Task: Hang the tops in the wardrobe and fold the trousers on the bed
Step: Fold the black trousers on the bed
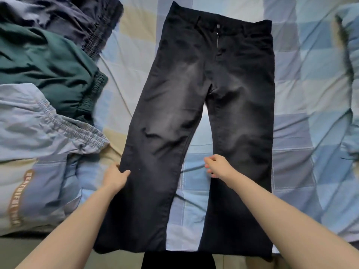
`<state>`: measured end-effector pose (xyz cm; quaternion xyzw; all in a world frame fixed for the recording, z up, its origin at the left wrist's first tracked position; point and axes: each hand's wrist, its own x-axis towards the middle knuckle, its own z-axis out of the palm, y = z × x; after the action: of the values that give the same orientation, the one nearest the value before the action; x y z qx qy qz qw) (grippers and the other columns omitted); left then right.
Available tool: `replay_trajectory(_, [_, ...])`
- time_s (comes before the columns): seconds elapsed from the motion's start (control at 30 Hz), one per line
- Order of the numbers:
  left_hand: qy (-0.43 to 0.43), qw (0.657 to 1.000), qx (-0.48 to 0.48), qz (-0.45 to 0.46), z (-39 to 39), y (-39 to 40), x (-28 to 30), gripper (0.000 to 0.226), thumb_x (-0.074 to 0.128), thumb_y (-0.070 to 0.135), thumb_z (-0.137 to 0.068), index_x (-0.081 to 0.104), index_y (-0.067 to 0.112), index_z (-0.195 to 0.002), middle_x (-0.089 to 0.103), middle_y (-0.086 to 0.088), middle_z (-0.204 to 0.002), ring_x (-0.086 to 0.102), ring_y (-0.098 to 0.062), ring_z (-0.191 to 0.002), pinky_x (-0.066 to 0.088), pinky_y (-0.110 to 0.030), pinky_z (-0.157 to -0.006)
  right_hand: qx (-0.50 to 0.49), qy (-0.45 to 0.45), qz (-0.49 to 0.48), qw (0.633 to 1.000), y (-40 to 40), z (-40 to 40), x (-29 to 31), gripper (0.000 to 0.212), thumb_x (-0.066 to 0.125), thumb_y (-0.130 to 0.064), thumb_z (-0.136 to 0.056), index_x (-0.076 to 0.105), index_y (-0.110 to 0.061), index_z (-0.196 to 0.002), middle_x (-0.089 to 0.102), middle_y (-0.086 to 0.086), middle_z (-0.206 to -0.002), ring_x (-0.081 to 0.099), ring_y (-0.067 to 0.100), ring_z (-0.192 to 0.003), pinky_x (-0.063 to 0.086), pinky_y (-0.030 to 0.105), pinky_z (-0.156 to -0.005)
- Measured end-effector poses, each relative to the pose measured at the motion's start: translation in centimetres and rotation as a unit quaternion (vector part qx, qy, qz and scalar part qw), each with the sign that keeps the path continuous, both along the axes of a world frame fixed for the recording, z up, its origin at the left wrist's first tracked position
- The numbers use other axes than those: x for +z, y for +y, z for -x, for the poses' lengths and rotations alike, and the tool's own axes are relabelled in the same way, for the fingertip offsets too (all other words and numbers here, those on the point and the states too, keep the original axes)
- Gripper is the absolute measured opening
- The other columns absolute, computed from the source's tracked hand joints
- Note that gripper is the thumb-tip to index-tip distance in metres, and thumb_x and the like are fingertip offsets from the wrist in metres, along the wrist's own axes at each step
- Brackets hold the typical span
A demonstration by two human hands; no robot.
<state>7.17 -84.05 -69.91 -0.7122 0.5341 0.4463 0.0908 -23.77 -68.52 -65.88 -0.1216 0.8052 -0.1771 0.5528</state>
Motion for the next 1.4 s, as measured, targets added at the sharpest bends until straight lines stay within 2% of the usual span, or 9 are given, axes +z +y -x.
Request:
replay_trajectory(0.13, [0.066, 0.992, 0.02, -0.105, -1.1, -0.4, 1.3, 0.023, 0.066, 0.026, -0.091, 0.07, 0.004, -0.097, 0.074, -0.012, -0.096, 0.069, -0.028, -0.089, 0.055, -0.041, -0.085, -0.046, -0.072, 0.005, 0.996, -3.3, -4.0, -1.4, 0.02, 0.053, -0.031, -0.094, 0.045, -0.014, -0.099, 0.046, 0.008, -0.085, 0.045, 0.017, -0.069, 0.043, 0.03, -0.065])
replay_trajectory(0.3, [0.194, 0.967, 0.145, -0.075, -5.2, -1.9, 3.8, 0.02, 0.055, 0.027, -0.098, 0.07, 0.013, -0.099, 0.074, -0.004, -0.099, 0.067, -0.018, -0.091, 0.051, -0.033, -0.078, -0.077, -0.172, 0.017, 0.982, -4.9, -8.8, -2.0, 0.022, 0.059, -0.034, -0.093, 0.047, -0.021, -0.107, 0.062, -0.007, -0.083, 0.061, 0.013, -0.08, 0.047, 0.035, -0.082])
replay_trajectory(0.4, [0.169, 0.97, 0.03, -0.172, -9.0, -0.4, 3.9, 0.016, 0.068, 0.023, -0.091, 0.068, 0.017, -0.106, 0.075, -0.001, -0.102, 0.07, -0.018, -0.095, 0.054, -0.028, -0.071, -0.078, -0.327, 0.032, 0.941, -3.4, -11.6, -1.5, 0.027, 0.064, -0.03, -0.091, 0.058, -0.015, -0.112, 0.071, -0.011, -0.079, 0.065, 0.004, -0.067, 0.05, 0.025, -0.066])
replay_trajectory(0.57, [0.112, 0.944, -0.057, -0.306, -13.8, 3.3, 2.7, 0.031, 0.077, 0.018, -0.077, 0.068, 0.001, -0.101, 0.075, -0.003, -0.092, 0.067, -0.019, -0.089, 0.05, -0.03, -0.076, -0.097, -0.4, 0.002, 0.911, 1.4, -15.9, -2.2, 0.028, 0.056, -0.022, -0.096, 0.057, -0.016, -0.123, 0.073, -0.002, -0.103, 0.068, 0.019, -0.091, 0.055, 0.039, -0.085])
replay_trajectory(0.7, [0.047, 0.949, -0.068, -0.304, -15.2, 4.8, 3.2, 0.002, 0.063, 0.009, -0.091, 0.065, 0.008, -0.091, 0.067, -0.002, -0.075, 0.059, -0.015, -0.067, 0.041, -0.02, -0.055, -0.069, -0.254, -0.029, 0.964, 4.5, -16.7, -2.7, 0.016, 0.051, -0.014, -0.097, 0.061, -0.007, -0.107, 0.069, 0.009, -0.085, 0.067, 0.023, -0.073, 0.058, 0.037, -0.073])
replay_trajectory(0.9, [-0.191, 0.921, -0.334, -0.06, -10.8, 5.7, 3.8, 0.024, 0.052, 0.008, -0.085, 0.046, 0.012, -0.108, 0.056, -0.011, -0.113, 0.058, -0.034, -0.106, 0.047, -0.039, -0.083, -0.032, -0.103, -0.064, 0.992, 5.1, -13.3, -1.9, 0.018, 0.049, -0.007, -0.096, 0.057, -0.007, -0.079, 0.065, 0.009, -0.073, 0.06, 0.014, -0.054, 0.045, 0.017, -0.045])
replay_trajectory(1.03, [-0.038, 0.945, -0.321, 0.054, -4.4, 7.7, 3.8, 0.034, 0.053, 0.006, -0.081, 0.046, 0.015, -0.114, 0.049, -0.007, -0.112, 0.053, -0.031, -0.103, 0.047, -0.045, -0.081, -0.043, 0.074, -0.016, 0.996, 6.1, -6.8, -0.8, 0.011, 0.053, -0.012, -0.091, 0.062, -0.017, -0.087, 0.069, 0.004, -0.084, 0.063, 0.018, -0.074, 0.054, 0.035, -0.07])
replay_trajectory(1.2, [0.103, 0.953, -0.274, -0.076, 6.2, 10.7, 2.7, 0.029, 0.049, 0.01, -0.088, 0.055, 0.017, -0.116, 0.061, 0.003, -0.108, 0.058, -0.019, -0.102, 0.047, -0.032, -0.09, -0.123, 0.325, -0.091, 0.933, 10.6, 3.0, -1.1, 0.039, 0.059, -0.016, -0.09, 0.046, -0.004, -0.125, 0.049, 0.02, -0.127, 0.049, 0.038, -0.114, 0.038, 0.042, -0.095])
replay_trajectory(1.4, [0.185, 0.956, -0.129, -0.188, 16.3, 16.4, 1.1, 0.037, 0.062, 0.026, -0.093, 0.046, 0.02, -0.126, 0.063, 0.003, -0.103, 0.059, -0.016, -0.102, 0.044, -0.028, -0.086, -0.225, 0.11, -0.085, 0.965, 15.5, 8.2, -2.1, 0.024, 0.065, -0.031, -0.09, 0.061, -0.007, -0.087, 0.066, 0.016, -0.105, 0.061, 0.028, -0.09, 0.049, 0.038, -0.078])
